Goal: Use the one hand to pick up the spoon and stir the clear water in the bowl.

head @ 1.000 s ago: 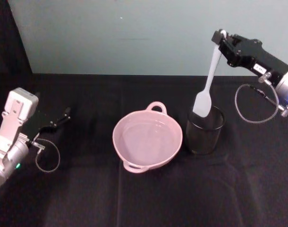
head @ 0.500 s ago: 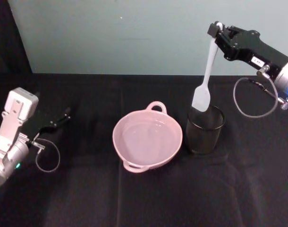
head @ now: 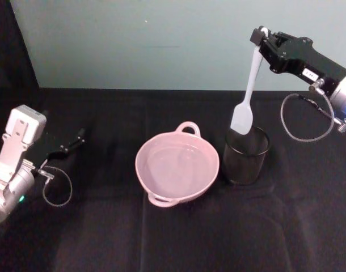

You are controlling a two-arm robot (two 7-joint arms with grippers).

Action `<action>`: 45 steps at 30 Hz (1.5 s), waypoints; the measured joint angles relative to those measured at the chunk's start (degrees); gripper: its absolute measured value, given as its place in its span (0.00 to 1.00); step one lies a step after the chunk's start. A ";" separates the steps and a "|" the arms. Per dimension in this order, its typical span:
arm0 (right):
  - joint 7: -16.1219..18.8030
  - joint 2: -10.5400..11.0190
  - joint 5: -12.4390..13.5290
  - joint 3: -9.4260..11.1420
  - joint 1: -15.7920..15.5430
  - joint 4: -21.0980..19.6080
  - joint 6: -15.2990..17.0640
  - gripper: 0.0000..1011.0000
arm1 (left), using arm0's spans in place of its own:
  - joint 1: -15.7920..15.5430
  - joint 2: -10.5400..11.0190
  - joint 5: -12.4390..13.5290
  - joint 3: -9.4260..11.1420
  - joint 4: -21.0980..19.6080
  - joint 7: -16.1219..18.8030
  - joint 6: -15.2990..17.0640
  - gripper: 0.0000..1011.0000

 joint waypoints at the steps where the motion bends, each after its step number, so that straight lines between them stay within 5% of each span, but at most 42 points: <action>1: 0.00 0.00 0.01 0.01 0.00 0.00 0.00 0.11 | 0.00 0.00 0.00 0.00 0.00 0.00 0.00 1.00; 10: 0.98 -1.37 -1.12 -1.43 0.44 -0.75 -0.38 0.11 | 0.00 0.00 0.00 0.00 0.00 0.00 0.00 1.00; 17: 4.11 -5.92 -3.79 -6.28 3.35 2.74 -1.84 0.11 | 0.00 0.00 0.00 0.00 0.00 0.00 0.00 1.00; 24: 7.37 -8.23 -6.86 -9.67 3.67 6.63 -4.62 0.11 | 0.00 0.00 0.00 0.00 0.00 0.00 0.00 1.00; 38: 13.02 -7.87 -9.85 -10.34 -0.71 9.24 -11.01 0.11 | 0.00 0.00 0.00 0.00 0.00 0.00 0.00 1.00; 45: 15.14 -9.86 -10.35 -10.91 0.09 12.03 -12.01 0.11 | 0.00 0.00 0.00 0.00 0.00 0.00 0.00 1.00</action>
